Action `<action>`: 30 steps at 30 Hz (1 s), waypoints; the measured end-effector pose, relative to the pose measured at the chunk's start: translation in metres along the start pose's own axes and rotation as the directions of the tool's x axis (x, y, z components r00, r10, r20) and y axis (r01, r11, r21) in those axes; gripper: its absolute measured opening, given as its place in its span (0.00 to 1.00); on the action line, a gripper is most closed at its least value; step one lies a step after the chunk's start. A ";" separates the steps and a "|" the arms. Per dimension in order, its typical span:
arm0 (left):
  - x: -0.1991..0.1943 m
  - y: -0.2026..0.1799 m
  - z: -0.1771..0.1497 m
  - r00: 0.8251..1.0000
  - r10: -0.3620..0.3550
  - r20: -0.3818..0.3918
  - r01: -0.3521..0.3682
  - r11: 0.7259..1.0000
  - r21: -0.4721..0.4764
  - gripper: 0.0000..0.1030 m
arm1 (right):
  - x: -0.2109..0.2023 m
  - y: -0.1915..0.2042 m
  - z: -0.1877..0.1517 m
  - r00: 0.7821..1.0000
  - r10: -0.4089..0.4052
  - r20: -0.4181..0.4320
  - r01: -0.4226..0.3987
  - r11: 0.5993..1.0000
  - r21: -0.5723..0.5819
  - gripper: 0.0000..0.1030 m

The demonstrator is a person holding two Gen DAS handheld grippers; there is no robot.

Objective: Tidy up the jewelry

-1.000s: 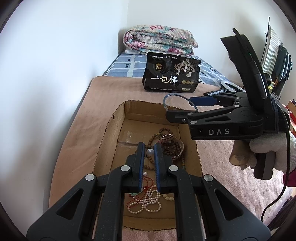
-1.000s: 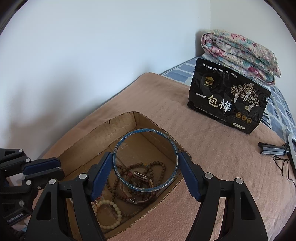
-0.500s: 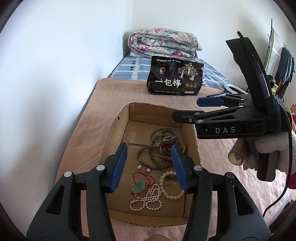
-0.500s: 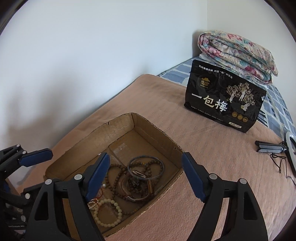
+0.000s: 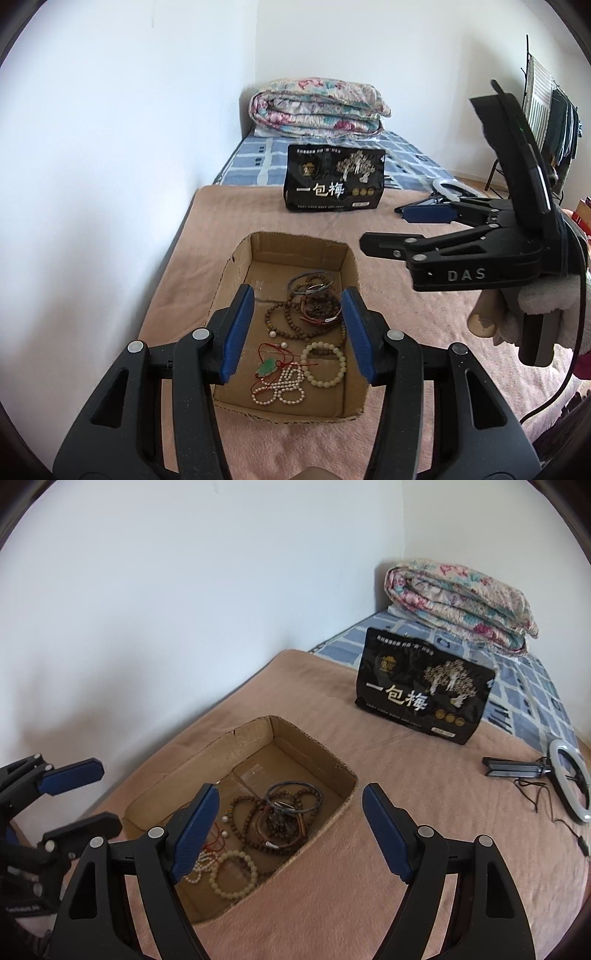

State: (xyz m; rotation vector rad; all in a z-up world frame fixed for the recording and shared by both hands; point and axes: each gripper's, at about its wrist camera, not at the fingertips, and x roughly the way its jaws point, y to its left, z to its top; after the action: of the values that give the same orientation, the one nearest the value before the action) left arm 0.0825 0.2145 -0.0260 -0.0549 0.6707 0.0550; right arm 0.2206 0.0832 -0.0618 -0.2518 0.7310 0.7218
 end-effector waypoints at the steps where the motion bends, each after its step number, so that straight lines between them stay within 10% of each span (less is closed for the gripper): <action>1: -0.004 -0.002 0.001 1.000 0.001 0.004 -0.001 1.000 -0.001 0.49 | -0.006 -0.001 0.000 1.000 -0.002 0.006 0.002 1.000 0.001 0.77; 11: -0.052 -0.034 0.009 0.999 0.019 0.037 -0.019 1.000 0.003 0.49 | -0.072 -0.010 -0.019 0.998 -0.030 0.049 0.029 0.999 0.014 0.77; 30: -0.094 -0.073 -0.011 0.991 0.117 0.067 -0.112 0.991 -0.066 0.86 | -0.142 -0.029 -0.076 0.989 -0.124 0.086 0.118 0.990 0.072 0.78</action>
State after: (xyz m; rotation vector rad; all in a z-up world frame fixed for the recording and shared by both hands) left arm 0.0072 0.1383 0.0267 -0.0736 0.6007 0.1875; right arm 0.1273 -0.0450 -0.0212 -0.1991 0.6466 0.5885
